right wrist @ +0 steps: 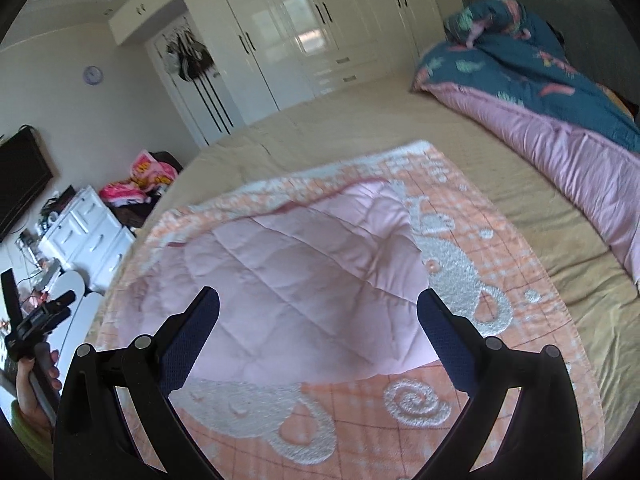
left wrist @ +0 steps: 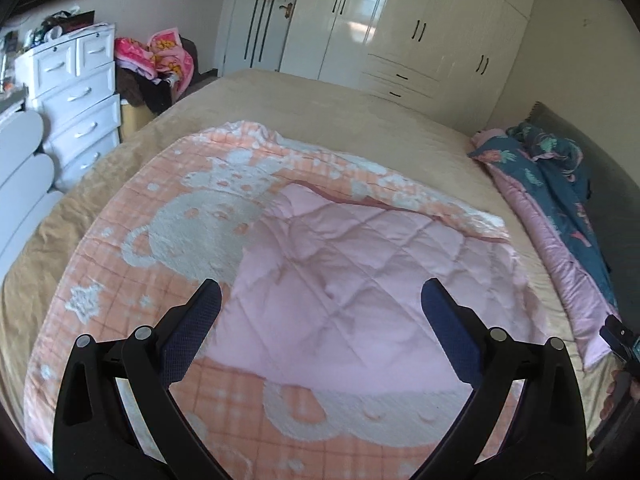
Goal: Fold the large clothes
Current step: 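Open both tools, releasing the folded jacket, and pull them back, then grasp the folded pink jacket bundle with both tools and lift it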
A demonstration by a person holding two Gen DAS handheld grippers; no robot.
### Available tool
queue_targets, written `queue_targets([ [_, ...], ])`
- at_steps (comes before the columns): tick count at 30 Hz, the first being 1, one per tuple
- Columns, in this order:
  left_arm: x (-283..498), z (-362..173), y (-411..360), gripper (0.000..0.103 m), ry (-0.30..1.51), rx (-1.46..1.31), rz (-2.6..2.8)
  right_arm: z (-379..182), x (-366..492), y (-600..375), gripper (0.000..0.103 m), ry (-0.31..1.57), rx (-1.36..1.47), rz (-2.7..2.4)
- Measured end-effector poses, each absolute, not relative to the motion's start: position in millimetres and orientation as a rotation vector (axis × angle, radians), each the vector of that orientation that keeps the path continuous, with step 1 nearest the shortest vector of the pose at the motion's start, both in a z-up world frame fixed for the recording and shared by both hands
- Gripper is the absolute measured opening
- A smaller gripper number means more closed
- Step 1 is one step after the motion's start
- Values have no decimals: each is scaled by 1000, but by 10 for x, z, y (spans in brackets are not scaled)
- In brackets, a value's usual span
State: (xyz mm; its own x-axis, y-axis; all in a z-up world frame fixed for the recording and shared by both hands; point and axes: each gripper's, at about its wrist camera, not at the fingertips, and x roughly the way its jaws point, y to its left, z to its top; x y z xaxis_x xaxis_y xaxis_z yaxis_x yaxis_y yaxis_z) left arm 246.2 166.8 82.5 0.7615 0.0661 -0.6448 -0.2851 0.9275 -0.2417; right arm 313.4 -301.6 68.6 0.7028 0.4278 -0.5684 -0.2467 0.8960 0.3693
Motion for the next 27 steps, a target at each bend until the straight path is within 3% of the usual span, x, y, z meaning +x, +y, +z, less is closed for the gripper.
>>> queue_targets([
  [13, 1946, 842, 1440, 94, 670, -347, 124, 794, 2496, -3031, 99, 642, 276, 412],
  [27, 1675, 364, 1398, 94, 731, -387, 134, 321, 2273, -3043, 99, 696, 306, 340],
])
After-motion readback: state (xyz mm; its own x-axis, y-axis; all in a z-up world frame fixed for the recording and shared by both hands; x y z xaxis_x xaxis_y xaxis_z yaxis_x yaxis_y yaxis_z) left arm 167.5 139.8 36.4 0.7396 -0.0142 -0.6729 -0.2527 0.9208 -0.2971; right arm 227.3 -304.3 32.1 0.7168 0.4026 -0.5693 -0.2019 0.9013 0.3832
